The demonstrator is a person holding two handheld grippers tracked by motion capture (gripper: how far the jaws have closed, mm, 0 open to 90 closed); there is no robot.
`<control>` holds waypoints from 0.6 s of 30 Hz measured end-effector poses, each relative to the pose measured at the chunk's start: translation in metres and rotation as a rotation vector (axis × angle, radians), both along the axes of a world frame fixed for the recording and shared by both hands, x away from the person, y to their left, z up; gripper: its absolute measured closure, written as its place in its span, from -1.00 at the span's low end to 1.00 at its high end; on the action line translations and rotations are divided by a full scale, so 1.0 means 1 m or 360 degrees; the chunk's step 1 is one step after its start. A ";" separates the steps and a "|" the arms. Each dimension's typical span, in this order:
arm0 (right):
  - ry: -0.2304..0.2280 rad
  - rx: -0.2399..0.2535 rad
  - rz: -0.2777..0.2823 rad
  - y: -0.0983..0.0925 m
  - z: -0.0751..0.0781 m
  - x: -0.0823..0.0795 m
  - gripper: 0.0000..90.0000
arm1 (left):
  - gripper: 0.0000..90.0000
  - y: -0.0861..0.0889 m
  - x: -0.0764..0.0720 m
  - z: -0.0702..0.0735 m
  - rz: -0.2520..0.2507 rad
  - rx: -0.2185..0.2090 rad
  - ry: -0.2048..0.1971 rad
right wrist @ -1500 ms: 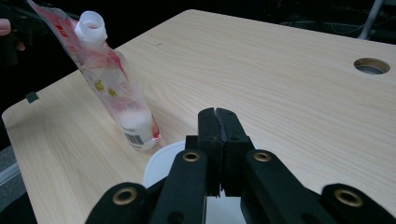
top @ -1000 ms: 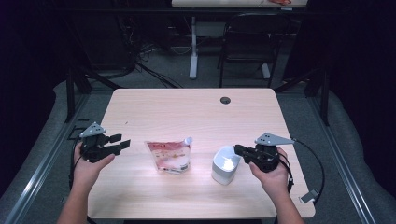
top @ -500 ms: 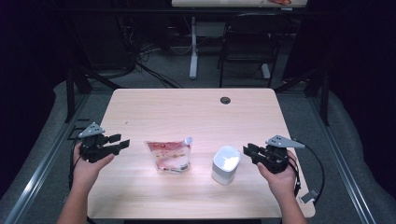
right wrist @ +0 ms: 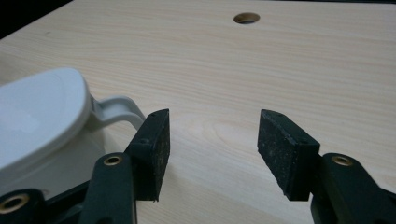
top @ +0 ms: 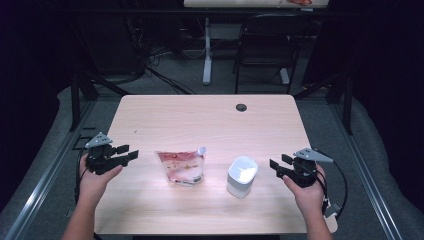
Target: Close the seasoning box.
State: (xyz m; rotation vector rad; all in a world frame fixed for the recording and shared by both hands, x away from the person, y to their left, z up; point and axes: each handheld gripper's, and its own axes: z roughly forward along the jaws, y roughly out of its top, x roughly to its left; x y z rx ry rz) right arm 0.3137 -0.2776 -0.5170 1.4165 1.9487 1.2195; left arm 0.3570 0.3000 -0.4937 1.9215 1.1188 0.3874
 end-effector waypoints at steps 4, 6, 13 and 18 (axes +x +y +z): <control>0.0024 -0.0005 -0.0040 -0.006 -0.008 0.000 -0.07 | 0.10 0.002 0.001 -0.005 0.0028 -0.0010 0.0011; 0.0046 -0.0009 -0.0055 -0.008 -0.011 0.000 -0.10 | 0.10 0.003 0.002 -0.006 0.0028 -0.0020 0.0021; 0.0086 -0.0036 -0.0116 -0.014 -0.022 -0.002 -0.11 | 0.09 0.004 0.004 -0.012 0.0067 -0.0008 0.0035; 0.0109 -0.0053 -0.0151 -0.017 -0.028 -0.001 -0.12 | 0.07 0.004 0.005 -0.014 0.0075 0.0016 0.0047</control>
